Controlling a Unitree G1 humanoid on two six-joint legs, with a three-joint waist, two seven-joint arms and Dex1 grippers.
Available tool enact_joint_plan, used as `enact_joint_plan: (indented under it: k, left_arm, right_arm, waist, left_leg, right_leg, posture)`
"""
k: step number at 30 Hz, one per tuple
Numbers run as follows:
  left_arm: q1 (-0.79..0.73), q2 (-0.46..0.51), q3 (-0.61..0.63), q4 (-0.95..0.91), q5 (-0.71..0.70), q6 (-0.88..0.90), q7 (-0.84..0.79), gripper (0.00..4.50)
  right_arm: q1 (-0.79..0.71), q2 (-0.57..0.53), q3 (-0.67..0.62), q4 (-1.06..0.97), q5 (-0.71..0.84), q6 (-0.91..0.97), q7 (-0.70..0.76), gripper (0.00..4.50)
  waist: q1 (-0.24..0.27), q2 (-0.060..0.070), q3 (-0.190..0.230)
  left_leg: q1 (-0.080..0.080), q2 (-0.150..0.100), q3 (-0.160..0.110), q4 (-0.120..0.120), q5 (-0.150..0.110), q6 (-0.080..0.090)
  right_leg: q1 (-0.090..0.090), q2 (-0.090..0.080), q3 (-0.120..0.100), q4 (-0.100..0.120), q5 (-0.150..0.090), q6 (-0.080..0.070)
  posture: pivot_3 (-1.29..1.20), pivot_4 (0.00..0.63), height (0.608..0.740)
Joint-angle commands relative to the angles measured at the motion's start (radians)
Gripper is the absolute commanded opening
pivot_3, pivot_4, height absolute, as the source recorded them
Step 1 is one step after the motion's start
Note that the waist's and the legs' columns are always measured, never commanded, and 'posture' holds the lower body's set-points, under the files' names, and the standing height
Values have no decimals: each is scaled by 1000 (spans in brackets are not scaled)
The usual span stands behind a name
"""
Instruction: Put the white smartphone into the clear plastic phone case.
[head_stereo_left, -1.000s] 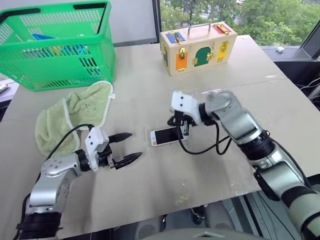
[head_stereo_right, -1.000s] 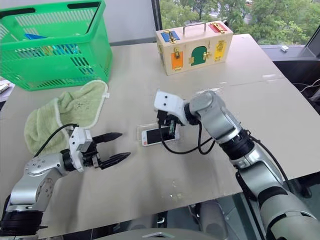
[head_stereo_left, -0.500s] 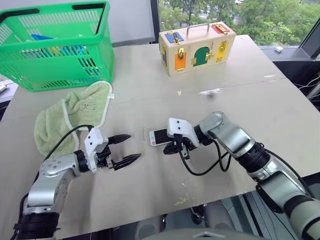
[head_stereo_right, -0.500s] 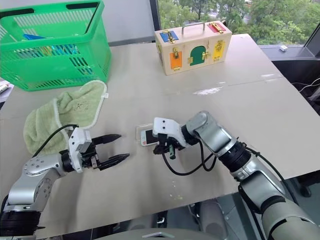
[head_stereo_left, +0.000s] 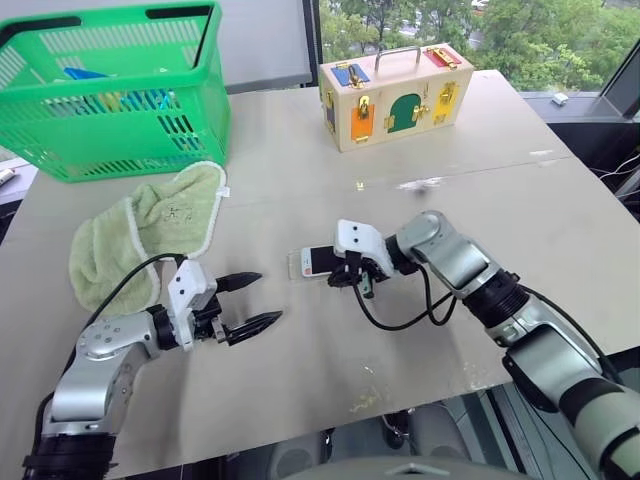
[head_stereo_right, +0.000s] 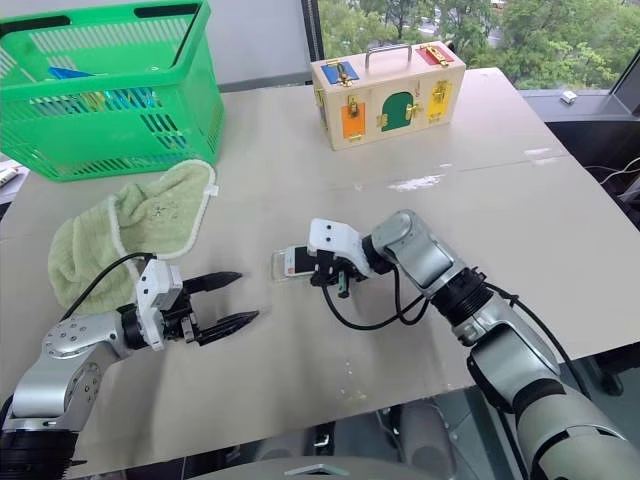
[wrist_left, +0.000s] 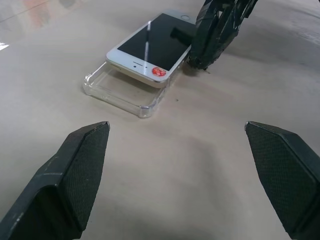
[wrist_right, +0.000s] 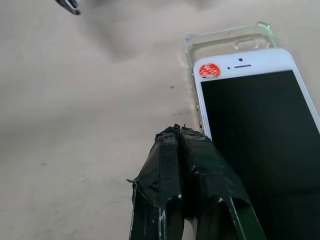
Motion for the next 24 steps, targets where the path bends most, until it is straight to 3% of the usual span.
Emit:
enact_joint_plan:
  k: [1, 5, 10, 24]
  left_arm:
    - [0, 8, 23, -35, -22, 1, 3, 4500]
    - [-3, 7, 23, -34, -23, 1, 5, 4500]
    - [-11, 0, 24, -34, -29, 2, 17, 4500]
    - [-12, 7, 32, -55, -39, 18, 38, 4500]
  right_arm:
    - [-33, 5, -34, -1, -1, -26, -5, 37]
    - [-10, 11, -103, -108, 118, 56, 53, 37]
    - [-36, 85, -172, -34, 99, 36, -93, 37]
    - [-13, 134, 14, 214, -122, -38, -174, 37]
  waist:
    - [0, 0, 0]
    - [0, 0, 0]
    - [-2, 0, 0]
    - [-5, 0, 0]
  left_leg:
    - [0, 0, 0, 0, 0, 0]
    - [0, 0, 0, 0, 0, 0]
    - [0, 0, -1, 0, 0, 0]
    - [2, 0, 1, 0, 0, 0]
  right_leg:
    - [0, 0, 0, 0, 0, 0]
    - [0, 0, 0, 0, 0, 0]
    - [0, 0, 0, 0, 0, 0]
    - [1, 1, 1, 1, 0, 0]
  posture:
    - [0, 150, 740]
    - [0, 150, 740]
    - [0, 150, 740]
    - [0, 150, 740]
